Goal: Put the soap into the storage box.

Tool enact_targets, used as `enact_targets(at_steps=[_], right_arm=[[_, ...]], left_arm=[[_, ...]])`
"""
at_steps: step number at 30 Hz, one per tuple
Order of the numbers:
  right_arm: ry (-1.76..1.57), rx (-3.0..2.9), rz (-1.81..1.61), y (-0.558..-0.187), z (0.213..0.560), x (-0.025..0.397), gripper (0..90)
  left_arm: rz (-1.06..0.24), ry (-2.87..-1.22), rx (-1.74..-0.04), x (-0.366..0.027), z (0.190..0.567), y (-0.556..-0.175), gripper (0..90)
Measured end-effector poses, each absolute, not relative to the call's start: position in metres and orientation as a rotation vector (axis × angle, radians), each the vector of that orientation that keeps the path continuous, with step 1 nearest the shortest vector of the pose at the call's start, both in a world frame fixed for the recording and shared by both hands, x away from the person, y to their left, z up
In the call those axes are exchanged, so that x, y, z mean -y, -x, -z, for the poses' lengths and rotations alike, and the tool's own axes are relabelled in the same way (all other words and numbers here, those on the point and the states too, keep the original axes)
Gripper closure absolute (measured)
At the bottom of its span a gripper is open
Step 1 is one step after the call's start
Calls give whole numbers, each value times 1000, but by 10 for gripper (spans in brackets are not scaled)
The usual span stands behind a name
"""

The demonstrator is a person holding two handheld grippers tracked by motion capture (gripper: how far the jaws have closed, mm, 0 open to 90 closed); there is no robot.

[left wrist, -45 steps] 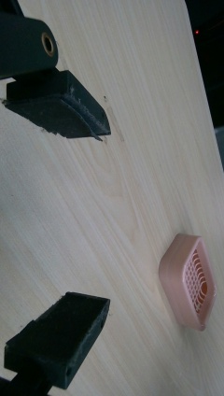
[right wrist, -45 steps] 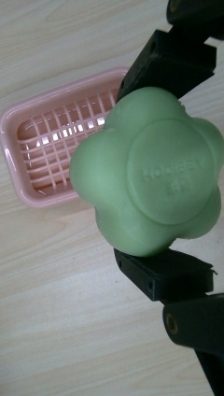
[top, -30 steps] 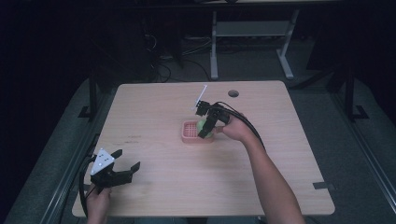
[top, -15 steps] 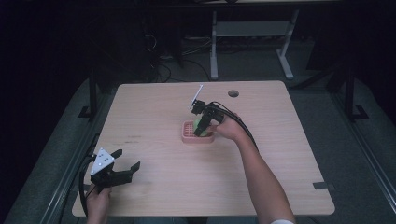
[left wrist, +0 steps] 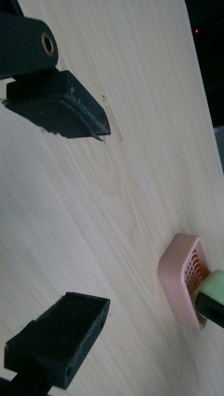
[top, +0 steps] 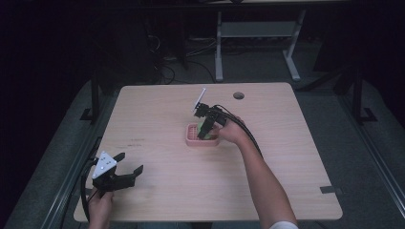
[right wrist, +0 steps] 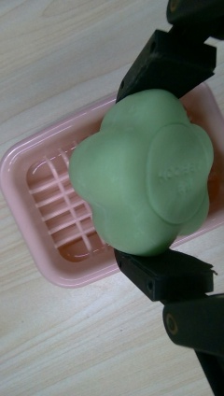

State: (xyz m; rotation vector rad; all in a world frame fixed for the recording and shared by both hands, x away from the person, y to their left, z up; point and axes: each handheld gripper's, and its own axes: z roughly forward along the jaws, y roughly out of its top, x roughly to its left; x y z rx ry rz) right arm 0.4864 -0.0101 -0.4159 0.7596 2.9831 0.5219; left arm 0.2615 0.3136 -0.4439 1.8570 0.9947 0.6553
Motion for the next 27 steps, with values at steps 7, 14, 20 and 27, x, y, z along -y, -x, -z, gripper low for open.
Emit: enact_targets(at_steps=[7, 14, 20, 27], right_arm=[[-773, -2977, -537, -488, 418, 7, 238], [-786, -2973, -539, -489, 419, 6, 237], [-797, -2967, -528, -489, 419, 4, 236], [-806, -2963, -530, -490, 420, 3, 233]], left_arm=[[-655, -1863, -997, -313, 444, -262, 142], [-660, -1861, -996, -313, 444, -262, 142], [-659, -1862, -999, -313, 444, -262, 142], [-659, -1858, -1004, -314, 444, -262, 142]])
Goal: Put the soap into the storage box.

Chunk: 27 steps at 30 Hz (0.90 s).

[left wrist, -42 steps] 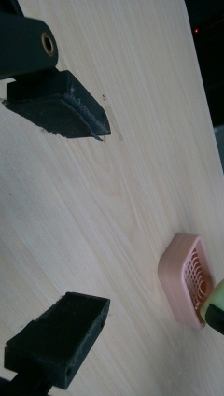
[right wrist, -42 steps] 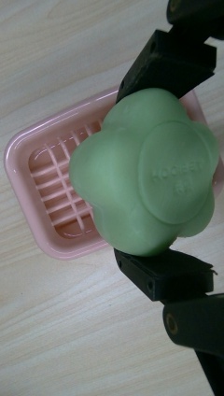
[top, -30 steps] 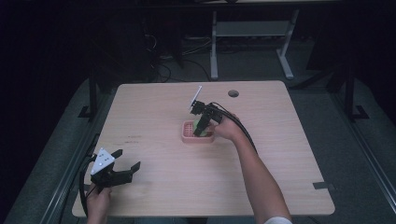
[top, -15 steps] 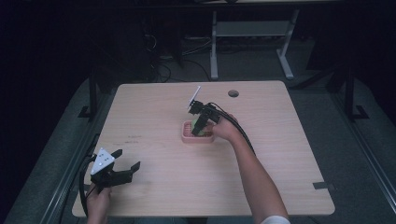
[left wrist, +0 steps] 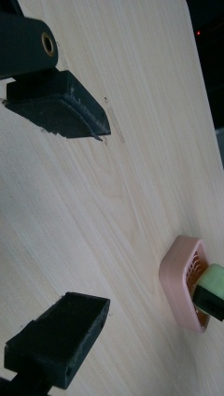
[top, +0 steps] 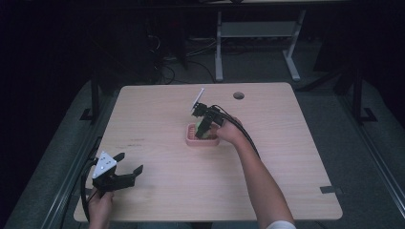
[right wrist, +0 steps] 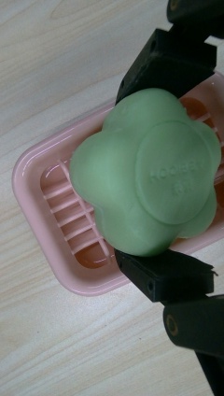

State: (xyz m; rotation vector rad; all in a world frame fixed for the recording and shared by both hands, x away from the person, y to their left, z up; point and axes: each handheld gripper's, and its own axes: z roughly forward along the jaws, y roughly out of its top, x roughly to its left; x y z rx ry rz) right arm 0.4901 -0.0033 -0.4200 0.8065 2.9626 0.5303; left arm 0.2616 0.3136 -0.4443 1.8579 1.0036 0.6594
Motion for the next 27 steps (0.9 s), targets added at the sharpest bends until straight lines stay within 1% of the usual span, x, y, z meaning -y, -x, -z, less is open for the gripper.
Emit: enact_targets(at_steps=[8, 10, 17, 27], right_arm=[[-804, -2952, -514, -489, 420, 2, 229], [-816, -2959, -531, -490, 420, 3, 208], [-832, -2961, -530, -490, 419, 4, 200], [-850, -2959, -559, -487, 412, 10, 184]], left_arm=[[-664, -1858, -999, -313, 444, -262, 142], [-663, -1857, -1002, -314, 444, -262, 142], [-664, -1854, -1004, -313, 444, -261, 142], [-664, -1856, -999, -313, 444, -261, 142]])
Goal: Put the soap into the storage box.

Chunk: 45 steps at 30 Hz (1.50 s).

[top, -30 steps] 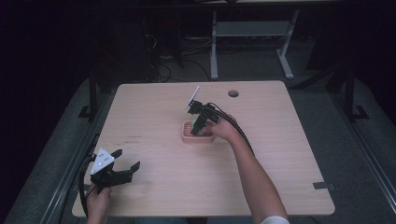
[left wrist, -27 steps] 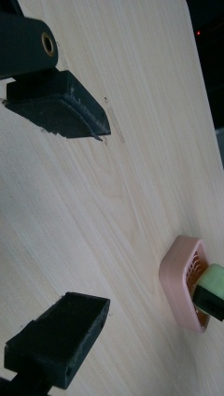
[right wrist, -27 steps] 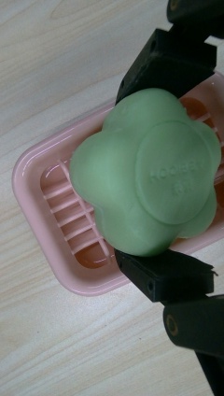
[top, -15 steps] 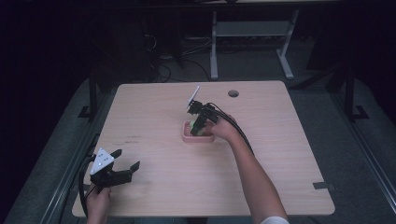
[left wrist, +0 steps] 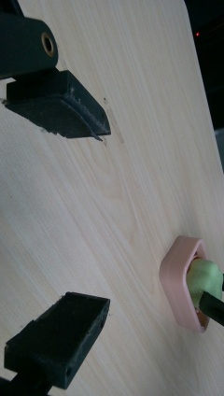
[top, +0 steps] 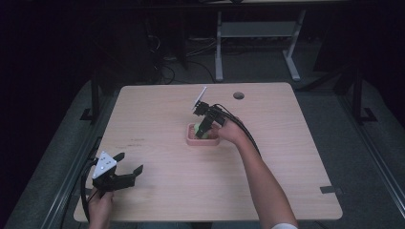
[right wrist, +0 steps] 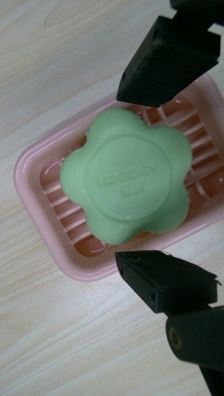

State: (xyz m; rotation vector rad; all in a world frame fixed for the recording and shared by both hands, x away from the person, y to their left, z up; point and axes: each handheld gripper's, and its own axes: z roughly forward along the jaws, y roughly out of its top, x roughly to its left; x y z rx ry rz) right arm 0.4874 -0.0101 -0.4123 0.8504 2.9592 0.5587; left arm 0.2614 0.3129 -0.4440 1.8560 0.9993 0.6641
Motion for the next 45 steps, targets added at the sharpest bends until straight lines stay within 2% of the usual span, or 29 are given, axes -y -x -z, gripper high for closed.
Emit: enact_targets(at_steps=[45], right_arm=[[-894, -2917, -660, -468, 392, 53, 185]], left_arm=[[-662, -1861, -1003, -312, 444, -260, 142]])
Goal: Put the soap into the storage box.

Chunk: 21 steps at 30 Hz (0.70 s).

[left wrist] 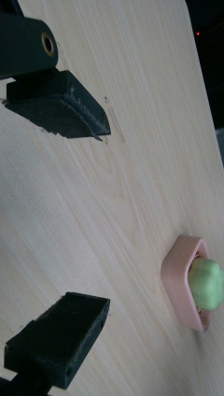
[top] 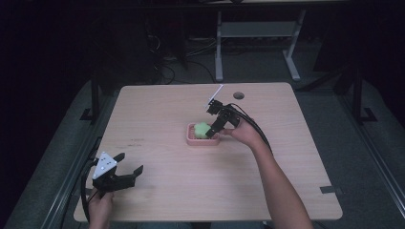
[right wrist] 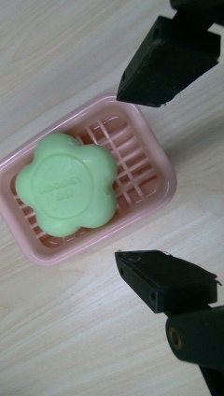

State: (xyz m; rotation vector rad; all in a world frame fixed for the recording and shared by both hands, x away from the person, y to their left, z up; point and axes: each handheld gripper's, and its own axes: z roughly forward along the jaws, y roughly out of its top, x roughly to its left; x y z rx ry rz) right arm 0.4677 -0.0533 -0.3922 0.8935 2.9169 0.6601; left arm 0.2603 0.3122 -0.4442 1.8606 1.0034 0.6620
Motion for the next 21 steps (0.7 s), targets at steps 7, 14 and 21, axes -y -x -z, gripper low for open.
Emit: enact_targets(at_steps=[7, 14, 21], right_arm=[[-896, -2914, -668, -464, 393, 61, 185], [-917, -2910, -675, -460, 393, 72, 186], [-940, -2909, -665, -456, 390, 81, 186]], left_arm=[[-665, -1867, -1001, -312, 444, -260, 142], [-666, -1873, -995, -312, 444, -260, 142], [-664, -1870, -997, -311, 444, -260, 142]])
